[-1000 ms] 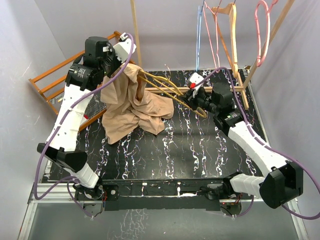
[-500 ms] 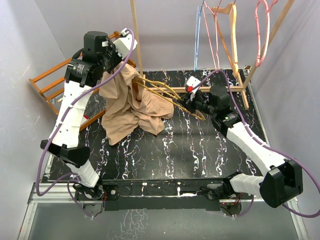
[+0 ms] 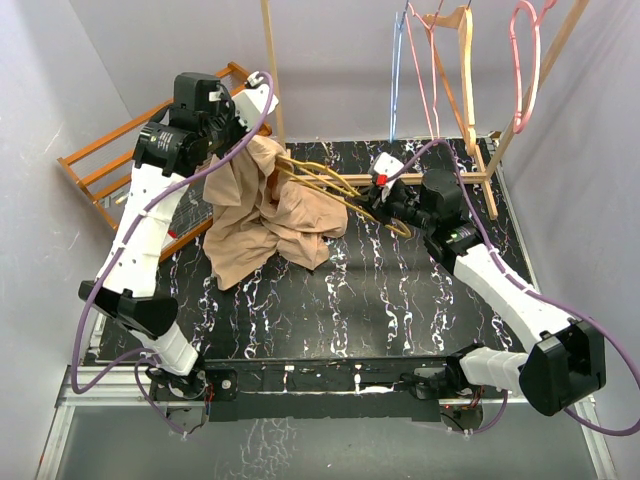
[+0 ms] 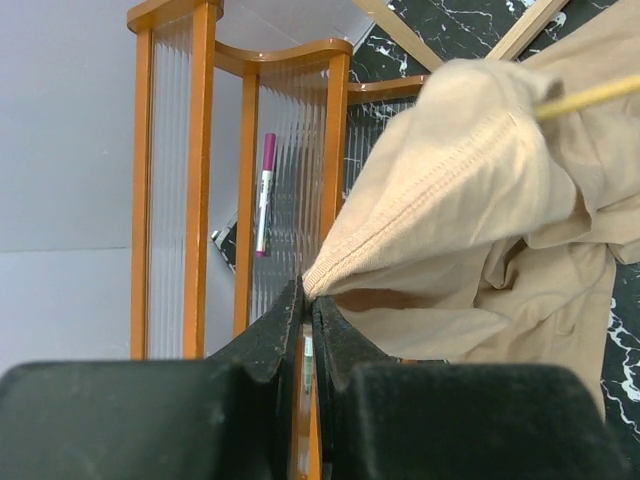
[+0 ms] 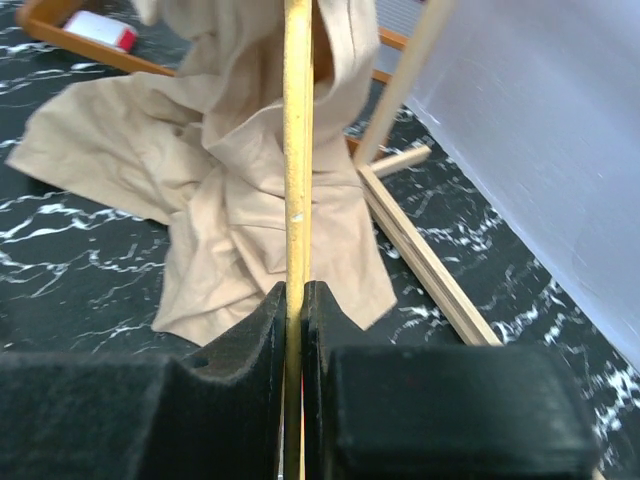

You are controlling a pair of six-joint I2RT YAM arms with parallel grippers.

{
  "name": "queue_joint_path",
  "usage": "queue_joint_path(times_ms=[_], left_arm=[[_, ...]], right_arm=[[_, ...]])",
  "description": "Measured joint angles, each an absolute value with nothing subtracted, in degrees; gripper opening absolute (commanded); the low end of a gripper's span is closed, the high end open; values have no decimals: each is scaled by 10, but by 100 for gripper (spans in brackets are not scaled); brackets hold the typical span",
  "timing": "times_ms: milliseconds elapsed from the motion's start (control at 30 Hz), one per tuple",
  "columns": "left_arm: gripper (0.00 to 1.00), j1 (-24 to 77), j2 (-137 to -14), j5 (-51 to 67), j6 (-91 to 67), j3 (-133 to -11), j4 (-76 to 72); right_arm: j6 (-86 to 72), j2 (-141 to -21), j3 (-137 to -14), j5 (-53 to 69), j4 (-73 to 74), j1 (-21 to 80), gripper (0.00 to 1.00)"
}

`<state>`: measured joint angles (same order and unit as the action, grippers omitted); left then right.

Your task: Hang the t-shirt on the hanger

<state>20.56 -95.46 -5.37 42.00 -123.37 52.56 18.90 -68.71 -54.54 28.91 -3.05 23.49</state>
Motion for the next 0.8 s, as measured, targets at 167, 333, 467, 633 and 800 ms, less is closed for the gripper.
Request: queue_joint_path(times_ms=[167,333,467,633,800], left_arm=[[0,204,-954,-55,430,-1220,512],[0,204,-953,-55,436,-1217,508],[0,204,-947,-51,437,-1211,512],[0,204,-944,-47,434,-1211,522],[0,204,-946,-39,430,-1232,550]], right_arm=[[201,-674,-545,380,-30,235,8],[209,-655,-545,439,-24,235,8],[209,-653,-545,429,-25,235,8],[197,-653,-530,377,-62,235,8],[181,-658,-522,363,-93,235,8]])
